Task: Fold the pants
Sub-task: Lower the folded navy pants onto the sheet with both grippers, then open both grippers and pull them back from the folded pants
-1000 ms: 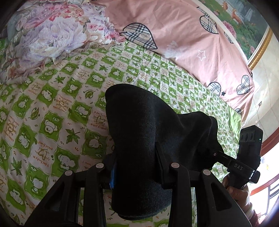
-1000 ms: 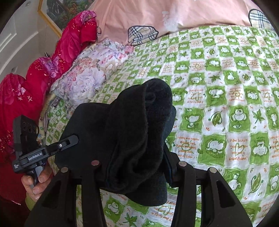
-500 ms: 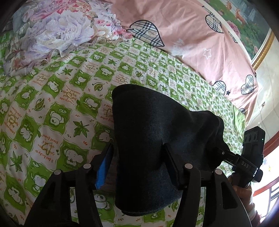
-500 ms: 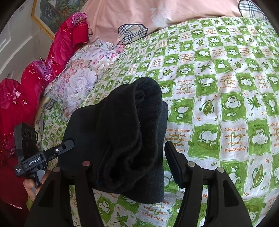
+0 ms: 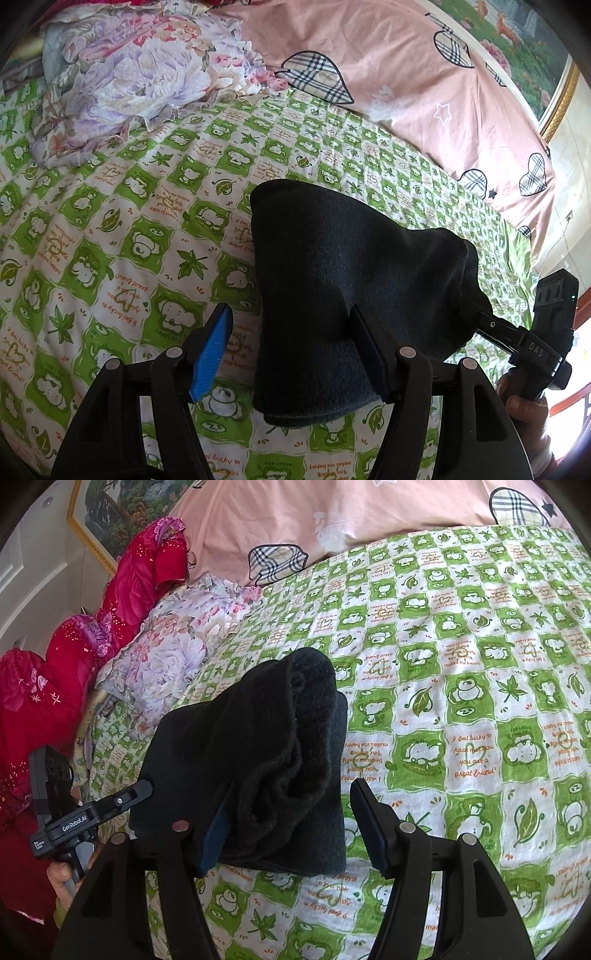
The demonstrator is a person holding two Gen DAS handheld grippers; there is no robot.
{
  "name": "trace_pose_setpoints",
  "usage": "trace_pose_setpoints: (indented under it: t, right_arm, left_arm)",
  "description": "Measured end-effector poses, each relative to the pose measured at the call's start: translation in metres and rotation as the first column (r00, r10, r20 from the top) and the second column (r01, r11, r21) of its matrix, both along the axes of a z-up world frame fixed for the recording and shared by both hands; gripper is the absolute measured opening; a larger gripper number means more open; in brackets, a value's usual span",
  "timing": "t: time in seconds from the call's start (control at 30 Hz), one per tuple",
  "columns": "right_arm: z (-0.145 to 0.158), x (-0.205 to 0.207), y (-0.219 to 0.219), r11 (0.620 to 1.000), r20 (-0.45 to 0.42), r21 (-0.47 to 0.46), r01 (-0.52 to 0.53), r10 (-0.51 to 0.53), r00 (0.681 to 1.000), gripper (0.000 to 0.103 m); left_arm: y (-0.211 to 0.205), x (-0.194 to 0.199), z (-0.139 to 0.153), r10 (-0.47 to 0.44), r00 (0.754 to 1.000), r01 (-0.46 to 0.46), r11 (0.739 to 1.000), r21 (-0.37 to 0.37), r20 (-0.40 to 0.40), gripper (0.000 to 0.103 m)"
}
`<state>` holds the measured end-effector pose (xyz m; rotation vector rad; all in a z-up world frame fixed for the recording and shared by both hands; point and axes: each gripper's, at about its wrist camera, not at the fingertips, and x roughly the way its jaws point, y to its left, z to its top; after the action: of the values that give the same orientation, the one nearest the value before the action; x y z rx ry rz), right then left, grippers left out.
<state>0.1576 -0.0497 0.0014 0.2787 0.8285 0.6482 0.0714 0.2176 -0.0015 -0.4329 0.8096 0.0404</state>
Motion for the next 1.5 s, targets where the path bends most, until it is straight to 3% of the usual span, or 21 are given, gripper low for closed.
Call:
trace_pose_setpoints:
  t: [0.77, 1.03, 1.23, 1.5]
  right_arm:
    - [0.019, -0.045, 0.013, 0.993, 0.147, -0.111, -0.033, 0.049, 0.988, 0.089]
    - [0.025, -0.074, 0.021, 0.979, 0.257, -0.201, -0.021, 0.074, 0.963, 0.098]
    - [0.022, -0.087, 0.019, 0.976, 0.285, -0.22, -0.007, 0.071, 0.956, 0.101]
    - [0.025, -0.099, 0.014, 0.98, 0.327, -0.199, 0.006, 0.061, 0.943, 0.103]
  left_arm:
    - [-0.032, -0.04, 0.013, 0.034, 0.999, -0.038, 0.99, 0.133, 0.034, 0.078]
    - [-0.056, -0.06, 0.023, 0.052, 0.996, -0.069, 0.961, 0.268, 0.072, 0.085]
    - [-0.066, -0.068, 0.022, 0.053, 0.997, -0.068, 0.952, 0.299, 0.059, 0.086]
    - [-0.085, -0.083, 0.033, 0.063, 0.991, -0.11, 0.898, 0.427, 0.121, 0.089]
